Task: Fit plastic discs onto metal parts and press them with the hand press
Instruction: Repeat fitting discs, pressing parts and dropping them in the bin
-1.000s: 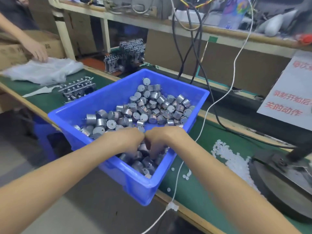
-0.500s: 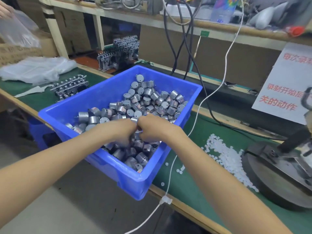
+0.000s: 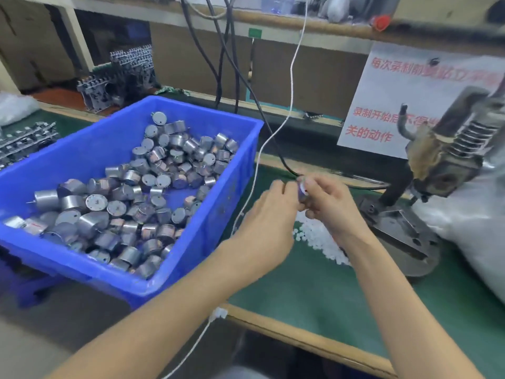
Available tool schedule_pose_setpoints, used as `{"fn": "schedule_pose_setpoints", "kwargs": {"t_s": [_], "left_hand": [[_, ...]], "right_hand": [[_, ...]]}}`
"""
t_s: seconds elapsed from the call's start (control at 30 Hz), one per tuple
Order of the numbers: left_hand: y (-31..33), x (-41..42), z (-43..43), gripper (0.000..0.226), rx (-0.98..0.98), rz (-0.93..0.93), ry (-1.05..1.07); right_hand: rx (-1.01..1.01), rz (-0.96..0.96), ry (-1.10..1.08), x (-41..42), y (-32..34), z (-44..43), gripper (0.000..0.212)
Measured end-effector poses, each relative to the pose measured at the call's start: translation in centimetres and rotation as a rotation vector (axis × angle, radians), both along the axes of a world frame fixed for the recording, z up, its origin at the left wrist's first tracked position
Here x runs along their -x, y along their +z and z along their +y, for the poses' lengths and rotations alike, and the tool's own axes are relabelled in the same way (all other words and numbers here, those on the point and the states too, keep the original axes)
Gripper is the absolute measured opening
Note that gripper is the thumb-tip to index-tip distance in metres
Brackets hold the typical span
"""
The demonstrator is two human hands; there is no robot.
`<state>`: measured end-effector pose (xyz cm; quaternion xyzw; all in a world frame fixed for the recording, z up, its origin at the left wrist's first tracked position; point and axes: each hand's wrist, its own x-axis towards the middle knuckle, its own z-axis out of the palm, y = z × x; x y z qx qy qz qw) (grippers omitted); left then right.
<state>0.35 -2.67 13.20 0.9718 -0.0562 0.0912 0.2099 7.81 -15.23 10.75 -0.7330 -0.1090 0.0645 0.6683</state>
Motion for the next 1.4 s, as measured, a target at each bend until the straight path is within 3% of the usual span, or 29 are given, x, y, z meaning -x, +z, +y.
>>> {"fn": "schedule_pose_setpoints", "kwargs": {"t_s": [0.1, 0.17, 0.27, 0.37, 0.47, 0.6, 0.73, 0.87, 1.1, 1.23, 1.4], "left_hand": [[-4.7, -2.6, -1.5, 0.034, -0.086, 0.284, -0.018], [-7.3, -4.2, -1.8, 0.031, -0.063, 0.312, -0.017], [-9.4, -5.9, -1.9, 0.028, -0.016, 0.280, 0.011], [-10.0, -7.0, -2.0, 0.022, 0.074, 0.260, -0.034], [-10.1, -7.4, -2.2, 0.007, 0.107, 0.255, -0.069], [-10.5, -6.4, -1.9, 0.009, 0.026, 0.170, -0.123], [-11.1, -4.1, -1.5, 0.010, 0.061, -0.041, -0.214], [-12.2, -2.3, -1.5, 0.005, 0.105, -0.090, -0.296], [-13.0, -2.3, -1.4, 0.007, 0.262, -0.086, -0.233], [-13.3, -2.7, -1.4, 0.005, 0.341, -0.044, -0.162], [-13.4, -2.5, -1.2, 0.007, 0.357, -0.076, -0.111]], "right_hand": [[0.153, 0.123, -0.136, 0.3, -3.7, -3.5, 0.029], [0.143, 0.160, -0.147, 0.9, -5.7, -4.3, 0.033], [0.113, 0.153, -0.154, 1.9, -7.7, -4.2, 0.027], [0.220, 0.021, -0.181, 2.9, -9.0, -3.9, 0.020], [0.180, -0.087, -0.235, 3.9, -9.7, -3.8, 0.023], [0.054, -0.039, -0.263, 4.5, -10.3, -3.9, 0.025], [0.049, -0.048, -0.275, 4.7, -10.8, -5.0, 0.025], [0.088, -0.071, -0.218, 5.1, -11.2, -5.6, 0.020], [0.151, -0.141, -0.216, 5.2, -11.2, -5.5, 0.017], [0.326, -0.256, -0.189, 5.4, -11.0, -5.2, 0.025], [0.392, -0.314, -0.161, 5.4, -10.8, -5.0, 0.018]]}}
